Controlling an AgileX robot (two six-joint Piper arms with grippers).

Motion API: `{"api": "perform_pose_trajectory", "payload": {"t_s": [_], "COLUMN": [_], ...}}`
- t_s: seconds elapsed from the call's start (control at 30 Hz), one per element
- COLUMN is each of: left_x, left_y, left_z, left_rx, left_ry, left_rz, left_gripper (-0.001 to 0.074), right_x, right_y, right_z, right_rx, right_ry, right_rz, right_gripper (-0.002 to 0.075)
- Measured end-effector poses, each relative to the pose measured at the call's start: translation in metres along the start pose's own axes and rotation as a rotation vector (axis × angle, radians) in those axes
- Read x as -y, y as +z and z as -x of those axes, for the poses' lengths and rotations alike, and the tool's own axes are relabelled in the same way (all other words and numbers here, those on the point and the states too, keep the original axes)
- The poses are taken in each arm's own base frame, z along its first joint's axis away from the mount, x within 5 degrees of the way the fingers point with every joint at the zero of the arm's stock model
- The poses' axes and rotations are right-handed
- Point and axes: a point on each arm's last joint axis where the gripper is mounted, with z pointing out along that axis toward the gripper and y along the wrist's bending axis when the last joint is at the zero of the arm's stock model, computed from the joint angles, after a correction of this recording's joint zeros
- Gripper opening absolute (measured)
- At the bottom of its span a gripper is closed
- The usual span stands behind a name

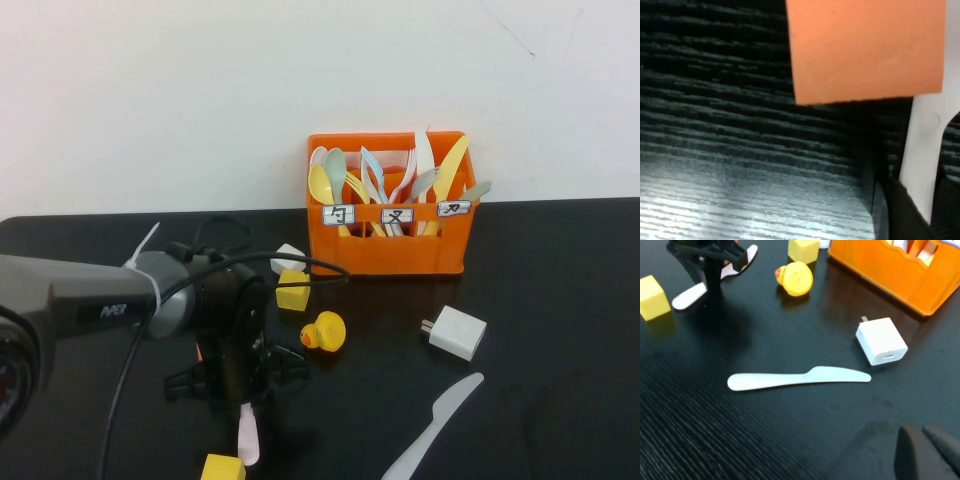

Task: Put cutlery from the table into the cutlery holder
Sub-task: Pick up the knife, then place the knife on the box

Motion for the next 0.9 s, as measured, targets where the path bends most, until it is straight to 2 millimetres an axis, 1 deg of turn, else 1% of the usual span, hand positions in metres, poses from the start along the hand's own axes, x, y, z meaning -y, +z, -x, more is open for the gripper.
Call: {"api": "perform_pose_trajectory", "payload": {"t_s": [0.27,0.37,0.5,0.73,0.8,0.9], "left_x": [0.005,0.006,0.006,0.005,0.006,0.007], "left_y": [-0.006,-0.013,-0.019,-0.021,-0.025,-0.041], "left_z": [0.007,0.010,0.011,0.012,0.014,0.021], "left_rx": [0.021,0.044,0.060,0.066,0.077,0.120], "left_ry": [-0.004,0.001,0.008,0.013,0.011,0.017], "left_rz": [-0.018,-0.030,-0.035,-0.029,-0.029,-0.030], "left_gripper": [0.0121,0.0121,0.0121,0.0121,0.0121,0.0121], "right_x": [0.000,0.000,0.000,0.000,0.000,0.000], "right_y": [0.000,0.000,0.000,0.000,0.000,0.000], "right_z": [0.000,0.000,0.000,0.000,0.000,0.000], "right_rx": [0.001,0.003,0.003,0.003,0.003,0.003], "right_ry": [0.002,0.003,0.003,0.003,0.003,0.003], "right_rz": [-0.001,-0.003,-0.003,-0.003,-0.003,-0.003], "right_gripper": [-0.0002,-0.0002,-0.0002,-0.0002,-0.0002,-0.0002]}}
